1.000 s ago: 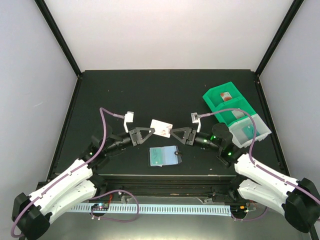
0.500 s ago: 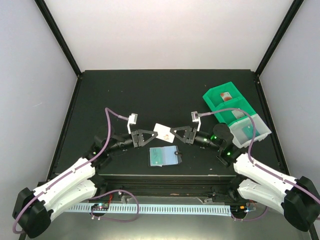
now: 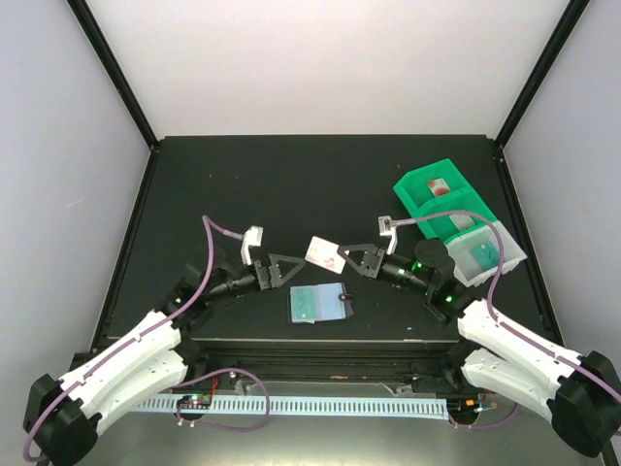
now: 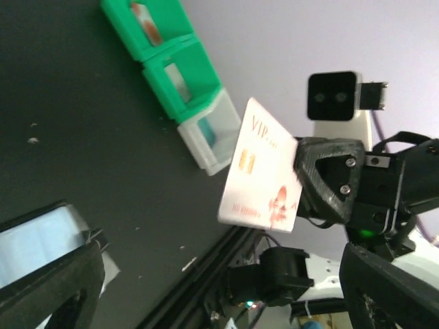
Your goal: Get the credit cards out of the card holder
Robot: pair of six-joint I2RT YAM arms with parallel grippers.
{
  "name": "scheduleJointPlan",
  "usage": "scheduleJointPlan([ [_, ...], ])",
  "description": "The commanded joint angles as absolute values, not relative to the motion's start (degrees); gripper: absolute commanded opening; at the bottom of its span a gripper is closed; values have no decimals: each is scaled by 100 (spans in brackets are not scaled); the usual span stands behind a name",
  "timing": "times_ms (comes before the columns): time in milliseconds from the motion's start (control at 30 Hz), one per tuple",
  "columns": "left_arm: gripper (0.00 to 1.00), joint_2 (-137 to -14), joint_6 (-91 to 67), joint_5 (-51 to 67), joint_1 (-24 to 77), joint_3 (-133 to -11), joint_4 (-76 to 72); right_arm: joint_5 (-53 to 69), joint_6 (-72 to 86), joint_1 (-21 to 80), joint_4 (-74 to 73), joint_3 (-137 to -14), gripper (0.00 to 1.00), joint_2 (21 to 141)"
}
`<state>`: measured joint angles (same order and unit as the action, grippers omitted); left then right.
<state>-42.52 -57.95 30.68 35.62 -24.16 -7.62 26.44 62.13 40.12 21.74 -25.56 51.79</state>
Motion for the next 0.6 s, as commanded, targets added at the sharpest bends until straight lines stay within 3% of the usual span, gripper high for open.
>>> scheduleJointPlan([
  [0,99,-3997,-5006,2378,3481,-2605,303,2563,5718,3557,1678,-2699,1,5152],
  [333,99,-3525,-3741,1296,3428,-2931,1611,3327,5096,1390,486,-2932,1,5189],
  [567,99,-3367,-3362,916,3422,-2839,1615,2969,4224,71,-572,-3630,1,5731],
])
